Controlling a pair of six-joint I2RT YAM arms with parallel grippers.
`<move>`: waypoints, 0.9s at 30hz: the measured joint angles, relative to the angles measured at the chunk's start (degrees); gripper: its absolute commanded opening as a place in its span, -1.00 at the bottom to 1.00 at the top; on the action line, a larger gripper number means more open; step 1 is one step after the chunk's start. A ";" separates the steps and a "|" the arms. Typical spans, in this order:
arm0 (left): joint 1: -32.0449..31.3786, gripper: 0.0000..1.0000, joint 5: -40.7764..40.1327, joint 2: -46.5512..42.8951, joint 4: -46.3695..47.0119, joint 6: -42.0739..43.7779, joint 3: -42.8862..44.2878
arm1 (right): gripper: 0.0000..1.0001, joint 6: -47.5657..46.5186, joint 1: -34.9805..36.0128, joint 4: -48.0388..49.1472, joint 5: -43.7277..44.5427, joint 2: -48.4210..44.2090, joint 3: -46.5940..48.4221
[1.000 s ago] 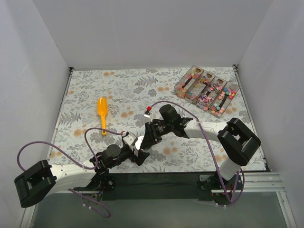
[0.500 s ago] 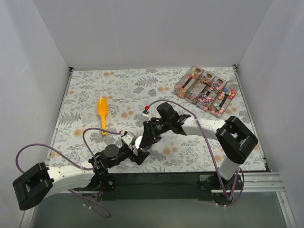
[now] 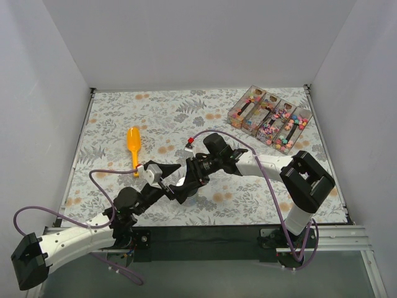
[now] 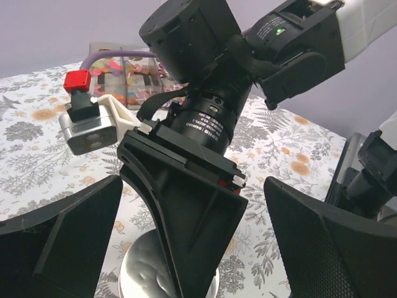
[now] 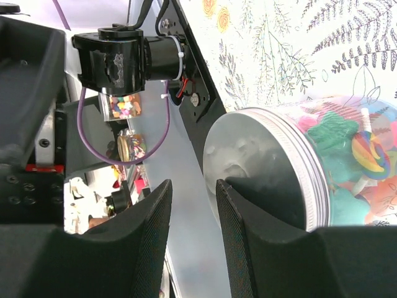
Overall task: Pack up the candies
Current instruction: Place the packing bottle at the center of the board.
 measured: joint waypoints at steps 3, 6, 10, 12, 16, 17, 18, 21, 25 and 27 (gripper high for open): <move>-0.02 0.93 -1.51 -1.09 -4.55 1.11 2.05 | -0.02 -0.17 0.04 -0.28 0.13 0.00 0.28; -0.04 0.92 -5.75 -2.75 -11.72 1.84 6.12 | 0.00 -0.50 0.31 -0.81 1.01 -0.57 0.39; -0.04 0.91 -13.90 -2.84 -21.86 2.71 16.63 | 0.07 -2.45 1.44 -3.67 6.38 -3.61 1.05; -0.04 0.95 -19.06 -2.01 -27.21 2.95 22.77 | 0.16 -4.09 1.64 -5.51 10.78 -5.57 1.92; -0.04 0.96 -29.00 2.08 -37.20 2.36 34.07 | 0.27 -7.63 1.27 -10.95 21.57 -8.61 4.90; -0.02 0.96 -31.21 3.19 -39.65 1.84 36.15 | 0.28 -8.63 1.16 -12.70 24.39 -9.14 5.84; -0.04 0.96 -33.07 4.24 -42.23 1.29 37.83 | 0.31 -9.66 1.07 -14.40 27.43 -9.66 6.60; -0.04 0.96 -37.55 6.97 -49.75 -1.22 41.33 | 0.41 -11.87 0.02 -19.41 35.56 -11.21 7.19; -0.04 0.96 -42.91 8.87 -61.42 -7.17 44.00 | 0.45 -14.16 -4.66 -24.74 46.12 -16.57 4.98; -0.04 0.96 -44.87 8.48 -66.79 -10.78 44.68 | 0.51 -15.39 -10.08 -26.62 50.18 -22.93 1.99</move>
